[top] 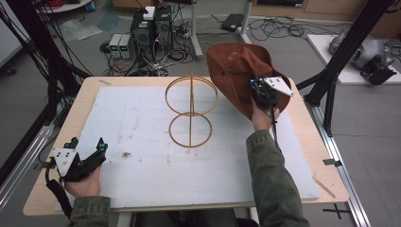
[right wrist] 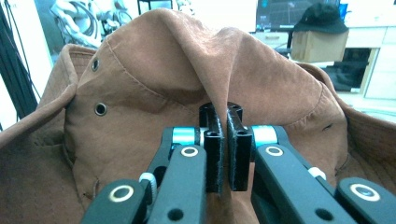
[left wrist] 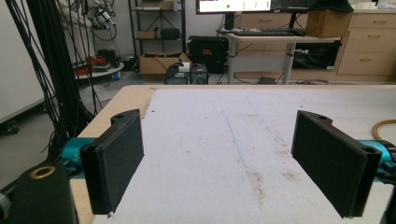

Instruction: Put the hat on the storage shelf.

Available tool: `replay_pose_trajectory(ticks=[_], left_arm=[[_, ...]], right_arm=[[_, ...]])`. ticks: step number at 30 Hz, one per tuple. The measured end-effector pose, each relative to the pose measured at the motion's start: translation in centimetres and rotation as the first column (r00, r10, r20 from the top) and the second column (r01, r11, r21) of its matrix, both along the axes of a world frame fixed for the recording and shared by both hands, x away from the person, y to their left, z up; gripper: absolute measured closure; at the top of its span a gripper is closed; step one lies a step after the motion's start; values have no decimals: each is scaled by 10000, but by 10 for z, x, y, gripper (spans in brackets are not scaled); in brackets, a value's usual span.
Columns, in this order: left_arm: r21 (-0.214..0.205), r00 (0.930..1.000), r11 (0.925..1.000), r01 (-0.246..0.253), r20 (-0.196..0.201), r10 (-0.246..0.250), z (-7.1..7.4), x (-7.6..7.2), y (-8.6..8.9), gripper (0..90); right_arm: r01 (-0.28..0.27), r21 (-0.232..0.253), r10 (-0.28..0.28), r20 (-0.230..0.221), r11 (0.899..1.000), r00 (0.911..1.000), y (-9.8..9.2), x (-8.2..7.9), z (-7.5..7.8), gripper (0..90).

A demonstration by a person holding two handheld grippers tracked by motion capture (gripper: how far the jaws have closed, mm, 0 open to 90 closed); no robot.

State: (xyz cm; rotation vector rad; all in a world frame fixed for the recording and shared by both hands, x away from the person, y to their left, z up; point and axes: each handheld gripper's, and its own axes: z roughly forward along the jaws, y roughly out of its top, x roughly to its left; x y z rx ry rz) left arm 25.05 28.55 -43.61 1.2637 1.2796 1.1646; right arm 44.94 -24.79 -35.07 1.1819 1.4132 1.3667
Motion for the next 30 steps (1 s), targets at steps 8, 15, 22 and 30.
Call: replay_pose_trajectory(ticks=[8,15,22,30], left_arm=[[16,10000,10000,7,8,-7,0,0,-1,171],[33,10000,10000,-7,29,7,0,0,-1,171],[37,10000,10000,69,36,-69,0,1,-2,171],[-60,10000,10000,43,66,-43,0,1,-2,172]], right_arm=[[-120,204,107,639,9997,9979,-5,-7,9,879],[-328,238,297,1222,9992,9921,-3,-15,17,879],[-373,539,272,1771,9978,9838,1,-22,26,879],[-703,821,490,2380,9941,9700,2,-32,48,878]])
